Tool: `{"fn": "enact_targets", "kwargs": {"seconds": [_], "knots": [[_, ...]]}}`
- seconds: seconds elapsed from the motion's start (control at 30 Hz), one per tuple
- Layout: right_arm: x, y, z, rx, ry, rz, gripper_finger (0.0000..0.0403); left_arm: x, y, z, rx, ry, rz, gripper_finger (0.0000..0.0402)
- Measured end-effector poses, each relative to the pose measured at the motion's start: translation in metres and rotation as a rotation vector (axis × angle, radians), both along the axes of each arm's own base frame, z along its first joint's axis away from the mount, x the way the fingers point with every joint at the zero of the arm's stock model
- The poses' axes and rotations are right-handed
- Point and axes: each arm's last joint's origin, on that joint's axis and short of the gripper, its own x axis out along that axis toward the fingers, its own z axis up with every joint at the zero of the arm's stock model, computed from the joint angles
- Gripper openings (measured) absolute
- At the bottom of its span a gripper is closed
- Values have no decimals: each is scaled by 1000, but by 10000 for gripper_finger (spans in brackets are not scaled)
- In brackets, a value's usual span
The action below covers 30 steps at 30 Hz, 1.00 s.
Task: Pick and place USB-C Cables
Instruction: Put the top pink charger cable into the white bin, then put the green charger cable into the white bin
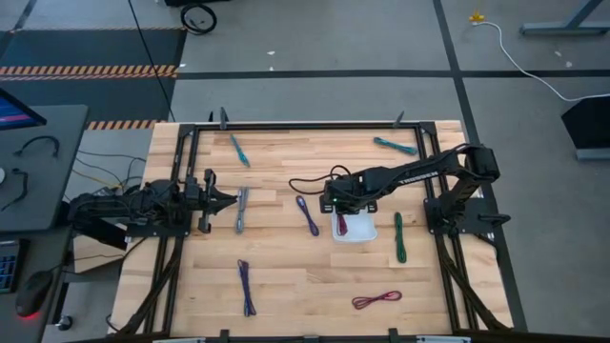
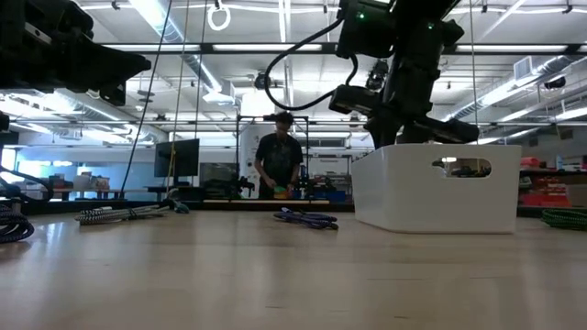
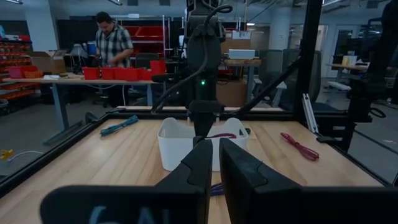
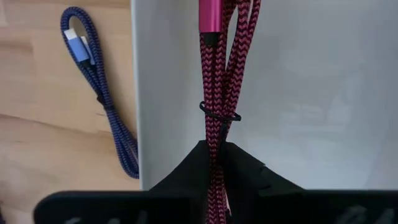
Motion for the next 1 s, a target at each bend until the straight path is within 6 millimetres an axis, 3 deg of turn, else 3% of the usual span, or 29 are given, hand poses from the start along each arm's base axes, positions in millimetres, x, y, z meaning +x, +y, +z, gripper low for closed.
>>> {"fn": "enact_targets", "kwargs": {"seconds": [0.43,0.6,0.8,1.0], "knots": [[-2,1,7,-9,-14,29,128,0,0,0,0,-2,0,30],[-10,3,42,-40,-110,121,128,0,0,0,0,-2,0,36],[-37,7,93,-30,-301,339,128,0,0,0,0,-1,0,29],[-74,32,132,67,-460,553,127,0,0,0,0,-1,0,32]]}}
